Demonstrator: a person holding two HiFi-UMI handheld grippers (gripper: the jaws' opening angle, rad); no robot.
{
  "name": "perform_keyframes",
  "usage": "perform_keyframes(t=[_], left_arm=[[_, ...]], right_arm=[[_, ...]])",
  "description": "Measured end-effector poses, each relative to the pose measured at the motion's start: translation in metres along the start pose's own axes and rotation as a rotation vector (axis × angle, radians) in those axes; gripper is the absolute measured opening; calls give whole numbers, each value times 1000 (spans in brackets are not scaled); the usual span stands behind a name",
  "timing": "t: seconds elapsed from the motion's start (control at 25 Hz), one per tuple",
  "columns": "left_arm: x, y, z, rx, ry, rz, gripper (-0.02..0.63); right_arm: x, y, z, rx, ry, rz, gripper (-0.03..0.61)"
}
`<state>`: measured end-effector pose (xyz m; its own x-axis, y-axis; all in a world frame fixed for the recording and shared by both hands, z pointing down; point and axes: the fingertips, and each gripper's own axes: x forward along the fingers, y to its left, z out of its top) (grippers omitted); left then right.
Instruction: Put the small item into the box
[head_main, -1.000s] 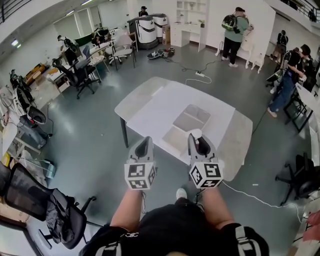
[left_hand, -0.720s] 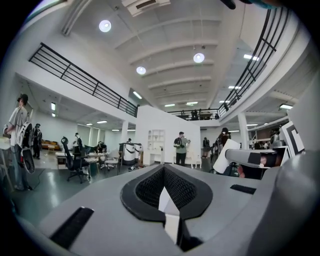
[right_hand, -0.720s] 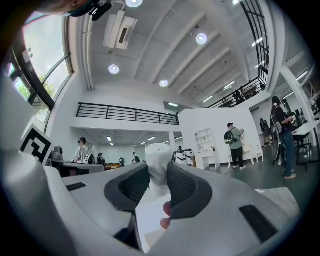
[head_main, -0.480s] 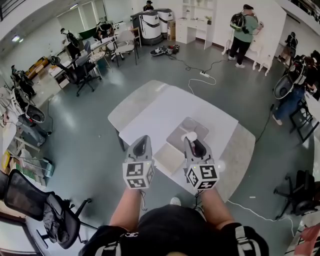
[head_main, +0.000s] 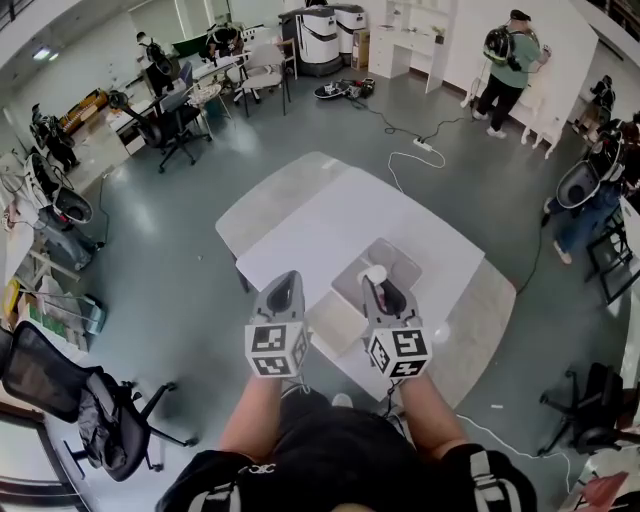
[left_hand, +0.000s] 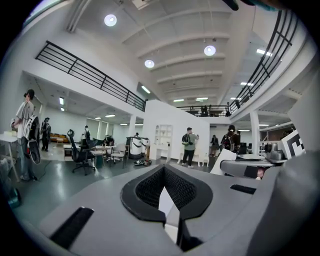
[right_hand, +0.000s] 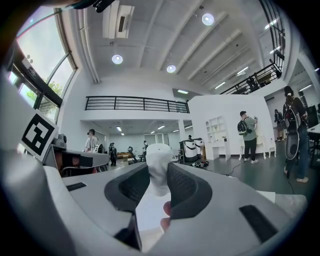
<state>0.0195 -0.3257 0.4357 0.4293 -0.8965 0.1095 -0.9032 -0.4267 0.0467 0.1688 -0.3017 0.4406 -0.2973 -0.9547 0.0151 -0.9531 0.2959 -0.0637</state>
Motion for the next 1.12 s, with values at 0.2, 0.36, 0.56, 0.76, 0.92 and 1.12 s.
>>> perform_keyframes(t=[0.2,0.36,0.56,0.76,0.92,1.12], left_arm=[[11,18,-5,16,14,-10,12],[23,23,-8,30,28,-34,12],[29,26,-13,51,38,-58,12],[31,29,-12,48,31,-56,12],[31,37,-13,36,37,-46,12],[30,50,-17,31,48,-24,12]], right_arm=[[17,8,-6,-9,10,3,107],[34,7,-15,-14,28,2,107],[45,13,-17,-29,48,4,107],[51,13,-30,-23,98,14,107],[58,16,-52,-28,158,25,107],[66,22,-85,-21,248,46,107]])
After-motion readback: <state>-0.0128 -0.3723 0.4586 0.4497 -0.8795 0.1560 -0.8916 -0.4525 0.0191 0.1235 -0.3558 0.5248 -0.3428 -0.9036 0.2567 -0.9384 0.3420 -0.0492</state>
